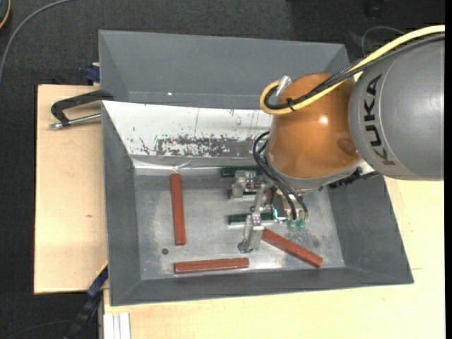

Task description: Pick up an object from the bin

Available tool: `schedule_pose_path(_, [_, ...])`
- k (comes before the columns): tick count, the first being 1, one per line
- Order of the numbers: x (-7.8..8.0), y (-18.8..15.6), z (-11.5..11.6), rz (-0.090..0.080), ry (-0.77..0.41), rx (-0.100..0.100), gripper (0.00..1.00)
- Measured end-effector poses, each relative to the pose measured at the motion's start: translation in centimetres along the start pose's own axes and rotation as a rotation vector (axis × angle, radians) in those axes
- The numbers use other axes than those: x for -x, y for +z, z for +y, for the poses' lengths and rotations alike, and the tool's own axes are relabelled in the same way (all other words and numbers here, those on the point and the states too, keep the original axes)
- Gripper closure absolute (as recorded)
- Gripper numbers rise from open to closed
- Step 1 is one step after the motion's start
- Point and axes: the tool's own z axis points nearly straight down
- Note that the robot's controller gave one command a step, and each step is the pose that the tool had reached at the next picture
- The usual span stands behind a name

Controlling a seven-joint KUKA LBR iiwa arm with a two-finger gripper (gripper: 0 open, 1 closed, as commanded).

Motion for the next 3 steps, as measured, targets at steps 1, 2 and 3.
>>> schedule_pose_path(1, [2.3,12.8,-9.5,0.001,-0.060,-0.001,0.00])
schedule_pose_path(2, [1.0,9.7,-10.7,-0.002,0.064,0.000,0.00])
schedule_pose_path(3, [0.5,8.4,-14.5,-0.007,0.120,-0.002,0.00])
